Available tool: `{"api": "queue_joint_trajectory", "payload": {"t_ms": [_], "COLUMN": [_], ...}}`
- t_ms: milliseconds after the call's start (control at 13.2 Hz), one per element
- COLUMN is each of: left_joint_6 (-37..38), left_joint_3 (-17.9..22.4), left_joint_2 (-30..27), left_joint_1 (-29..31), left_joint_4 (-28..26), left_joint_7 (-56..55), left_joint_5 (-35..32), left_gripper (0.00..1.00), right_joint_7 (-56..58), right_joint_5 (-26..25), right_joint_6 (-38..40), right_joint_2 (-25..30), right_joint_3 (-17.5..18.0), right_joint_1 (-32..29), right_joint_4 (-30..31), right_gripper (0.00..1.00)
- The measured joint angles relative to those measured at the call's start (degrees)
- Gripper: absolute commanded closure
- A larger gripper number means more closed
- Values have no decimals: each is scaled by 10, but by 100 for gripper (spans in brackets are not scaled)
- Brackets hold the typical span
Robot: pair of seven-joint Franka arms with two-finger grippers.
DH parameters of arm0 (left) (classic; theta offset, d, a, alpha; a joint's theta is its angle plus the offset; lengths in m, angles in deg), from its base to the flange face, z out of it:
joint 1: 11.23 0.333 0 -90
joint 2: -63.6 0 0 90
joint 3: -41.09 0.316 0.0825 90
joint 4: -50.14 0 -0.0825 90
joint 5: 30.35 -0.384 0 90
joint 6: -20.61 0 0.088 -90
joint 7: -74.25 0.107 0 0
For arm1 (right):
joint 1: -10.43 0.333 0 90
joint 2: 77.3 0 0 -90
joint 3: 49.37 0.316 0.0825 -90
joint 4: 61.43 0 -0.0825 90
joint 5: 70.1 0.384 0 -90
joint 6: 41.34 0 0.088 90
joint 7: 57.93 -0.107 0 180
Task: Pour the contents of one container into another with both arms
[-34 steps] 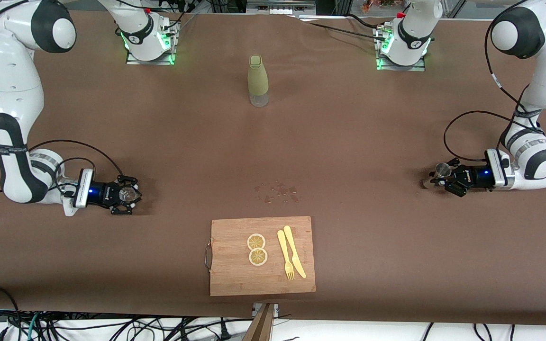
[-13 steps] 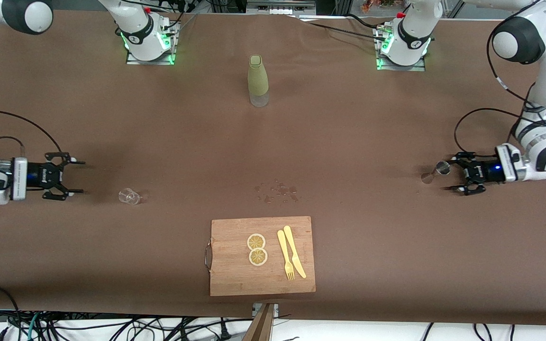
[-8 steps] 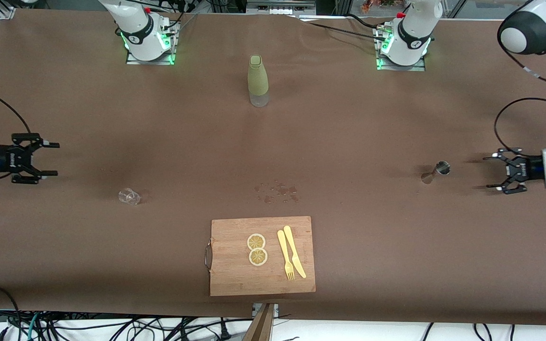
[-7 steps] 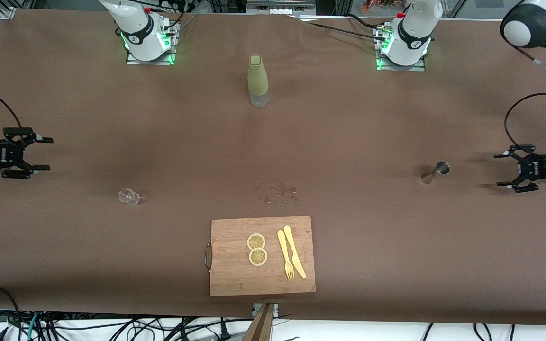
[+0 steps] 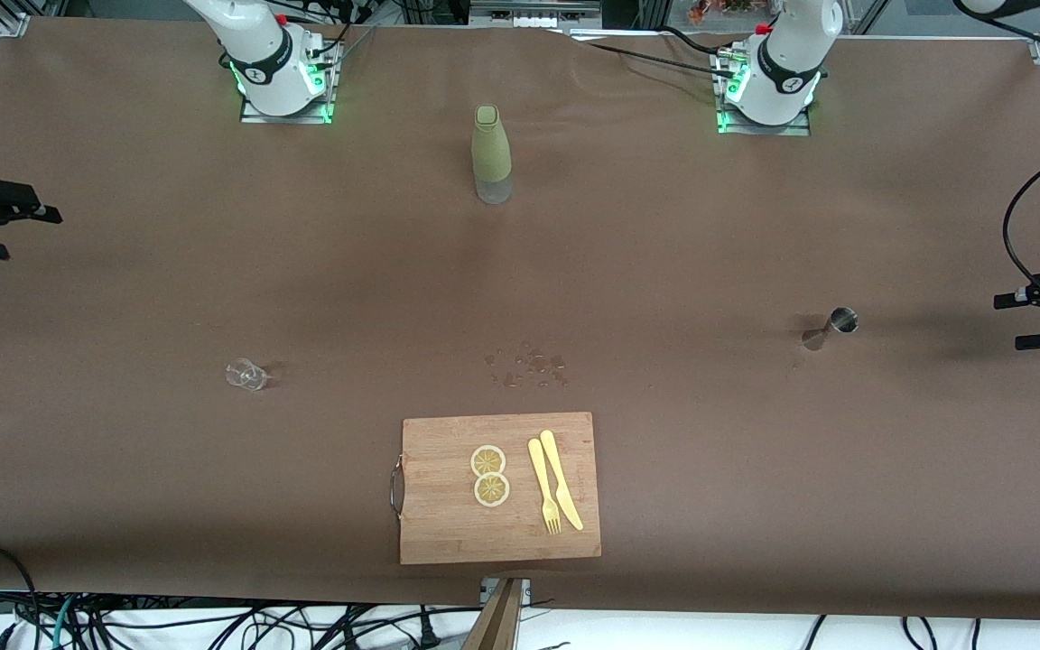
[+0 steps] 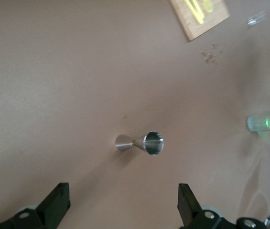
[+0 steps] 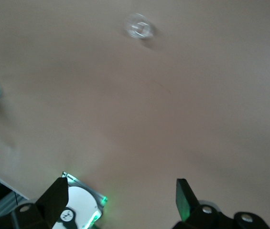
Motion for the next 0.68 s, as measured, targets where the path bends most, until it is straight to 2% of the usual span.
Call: {"api": "queue_joint_trajectory", "payload": {"t_ms": [151, 377, 528, 679], "left_joint_6": [-6, -55, -91, -97], "left_joint_3": [-36, -68, -82, -91], "left_joint_2": [-38, -96, -129, -151], "left_joint_1": [-27, -57, -63, -74], "left_joint_4": [15, 26, 26, 26], "left_joint_7": [-64, -89, -90, -113], "left_joint_5": [-57, -119, -150, -198], "left_gripper": [0, 0, 0, 0], "right_joint_7": [-113, -250, -282, -283], "right_joint_5": [-45, -80, -82, -81], "right_joint_6": [-30, -98, -113, -121], "right_joint_2": [41, 100, 131, 148], "right_joint_3": [9, 54, 67, 69], "right_joint_1": [18, 17, 17, 14], "right_joint_4": [43, 134, 175, 187], "right_gripper": [0, 0, 0, 0]}}
